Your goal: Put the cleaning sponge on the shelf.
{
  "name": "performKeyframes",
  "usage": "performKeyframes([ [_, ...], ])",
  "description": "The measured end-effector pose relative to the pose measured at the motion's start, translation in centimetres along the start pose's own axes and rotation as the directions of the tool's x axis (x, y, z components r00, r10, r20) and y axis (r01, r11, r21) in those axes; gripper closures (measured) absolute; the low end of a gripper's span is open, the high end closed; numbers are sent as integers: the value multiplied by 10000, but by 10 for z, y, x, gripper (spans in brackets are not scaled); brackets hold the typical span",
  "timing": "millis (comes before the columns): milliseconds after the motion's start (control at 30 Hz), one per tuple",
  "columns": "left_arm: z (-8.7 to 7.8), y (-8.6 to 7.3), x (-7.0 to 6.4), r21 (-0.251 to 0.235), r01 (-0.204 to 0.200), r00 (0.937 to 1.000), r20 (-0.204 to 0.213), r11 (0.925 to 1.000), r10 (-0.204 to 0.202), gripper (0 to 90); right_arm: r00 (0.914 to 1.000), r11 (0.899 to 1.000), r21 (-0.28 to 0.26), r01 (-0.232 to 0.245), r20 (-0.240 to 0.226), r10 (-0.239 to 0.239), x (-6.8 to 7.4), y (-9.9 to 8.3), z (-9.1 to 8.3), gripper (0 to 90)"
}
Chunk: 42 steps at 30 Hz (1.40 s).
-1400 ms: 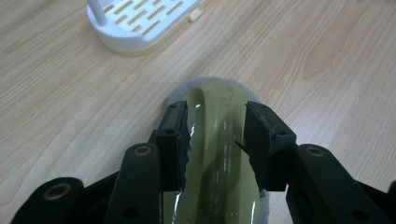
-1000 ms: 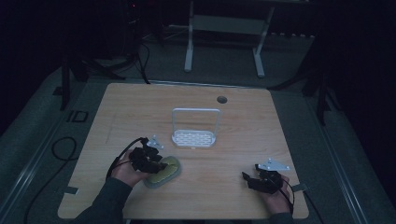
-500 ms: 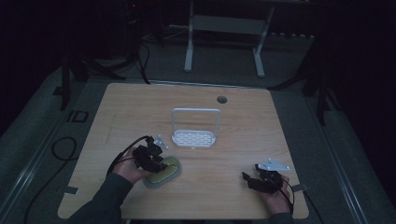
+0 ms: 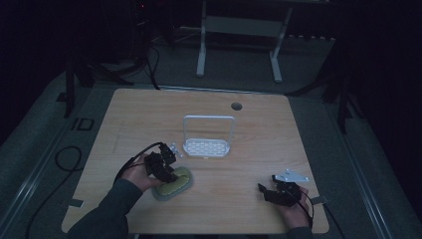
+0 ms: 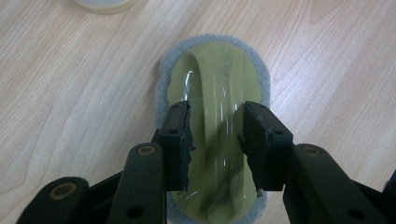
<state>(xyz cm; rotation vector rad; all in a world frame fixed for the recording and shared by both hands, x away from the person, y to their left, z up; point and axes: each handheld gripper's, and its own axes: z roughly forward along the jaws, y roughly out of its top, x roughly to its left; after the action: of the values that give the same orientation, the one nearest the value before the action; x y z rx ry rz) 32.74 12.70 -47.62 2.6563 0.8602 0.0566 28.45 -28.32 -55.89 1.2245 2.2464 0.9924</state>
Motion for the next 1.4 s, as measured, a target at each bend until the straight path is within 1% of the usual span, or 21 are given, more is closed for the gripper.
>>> performKeyframes([
  [167,0,3,1,316,-136,9999,75,9994,134,626,10000,10000,1,-2,1,2,0,0,0,318],
  [333,1,7,0,577,-186,9998,97,9982,180,629,10000,10000,0,0,2,0,0,0,0,318],
  [533,2,12,0,1139,-319,9995,122,9930,307,637,10000,10000,1,-1,1,1,0,0,0,318],
  [667,3,16,1,1372,-294,9995,114,9901,281,635,10000,10000,1,2,2,-2,0,0,0,318],
  [767,4,19,2,1608,-282,9995,170,9866,258,635,10000,10000,-1,-1,2,1,0,0,0,318],
  [800,4,21,3,1742,-351,9993,197,9841,321,636,10000,10000,0,-3,1,3,0,0,0,318],
  [867,4,23,3,1847,-312,9994,207,9823,279,639,10000,10000,0,2,1,-2,0,0,0,318],
  [1000,6,28,4,2155,-509,9986,236,9752,469,647,10000,10000,0,1,2,-1,0,0,0,318],
  [1133,10,31,5,2473,-569,9982,328,9673,503,655,10000,10000,0,2,1,-2,0,0,0,318],
  [1200,12,32,6,2586,-586,9981,347,9642,514,658,10000,10000,-1,-1,0,1,0,0,0,318],
  [1233,12,33,6,2643,-679,9975,364,9620,604,668,10000,10000,0,-3,1,3,0,0,0,318],
  [1267,13,33,5,2643,-741,9971,372,9616,666,698,10000,10000,0,-1,0,1,0,0,0,318],
  [1367,12,34,4,2726,-887,9960,300,9580,836,711,10000,10000,0,-3,0,3,0,0,0,318],
  [1400,12,34,4,2726,-887,9960,300,9580,836,711,10000,10000,0,-3,0,3,0,0,0,318],
])
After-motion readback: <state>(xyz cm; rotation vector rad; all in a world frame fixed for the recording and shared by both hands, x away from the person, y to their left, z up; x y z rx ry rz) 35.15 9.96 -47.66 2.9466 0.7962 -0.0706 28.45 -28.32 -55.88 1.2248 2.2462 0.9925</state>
